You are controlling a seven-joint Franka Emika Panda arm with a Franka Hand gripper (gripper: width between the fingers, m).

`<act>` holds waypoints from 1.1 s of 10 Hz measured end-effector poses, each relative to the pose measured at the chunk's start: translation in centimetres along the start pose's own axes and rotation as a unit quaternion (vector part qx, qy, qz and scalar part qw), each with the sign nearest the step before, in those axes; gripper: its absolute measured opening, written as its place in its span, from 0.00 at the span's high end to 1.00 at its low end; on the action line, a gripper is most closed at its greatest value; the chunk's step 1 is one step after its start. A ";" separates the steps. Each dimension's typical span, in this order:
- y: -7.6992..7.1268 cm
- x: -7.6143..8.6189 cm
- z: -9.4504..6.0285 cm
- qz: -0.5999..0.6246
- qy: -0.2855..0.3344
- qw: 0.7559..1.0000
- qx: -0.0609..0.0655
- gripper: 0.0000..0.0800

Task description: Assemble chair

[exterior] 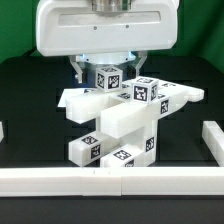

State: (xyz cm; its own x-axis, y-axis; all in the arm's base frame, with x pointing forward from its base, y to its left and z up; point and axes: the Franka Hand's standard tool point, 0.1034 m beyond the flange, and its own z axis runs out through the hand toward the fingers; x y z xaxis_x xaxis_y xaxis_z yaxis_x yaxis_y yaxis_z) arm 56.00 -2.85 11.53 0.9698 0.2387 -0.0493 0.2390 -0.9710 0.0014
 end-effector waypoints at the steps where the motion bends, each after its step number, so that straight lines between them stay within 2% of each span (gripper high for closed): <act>1: 0.2 -0.1 0.0 -0.050 -0.001 0.999 -0.004 0.19; 2: 0.4 0.0 0.0 -0.065 0.000 0.998 -0.006 0.19; 4: 0.4 0.0 0.0 -0.061 0.000 0.998 -0.005 0.51; 5: 0.4 0.0 0.0 -0.059 0.000 0.998 -0.005 0.51; 6: 0.4 0.0 0.0 -0.050 0.000 0.999 -0.005 0.64; 8: 0.4 0.0 0.0 -0.022 0.001 1.000 -0.005 0.64; 11: 0.4 0.0 0.1 0.125 0.001 0.992 -0.004 0.64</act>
Offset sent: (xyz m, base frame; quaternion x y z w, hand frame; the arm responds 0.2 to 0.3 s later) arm 0.0000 0.0000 0.0000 0.0000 0.0000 0.0000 1.0000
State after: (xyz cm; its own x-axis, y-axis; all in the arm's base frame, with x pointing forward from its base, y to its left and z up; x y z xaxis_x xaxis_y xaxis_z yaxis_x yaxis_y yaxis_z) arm 56.07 -3.27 11.48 0.9990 -0.0097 -0.0441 -0.0088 -0.9997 0.0217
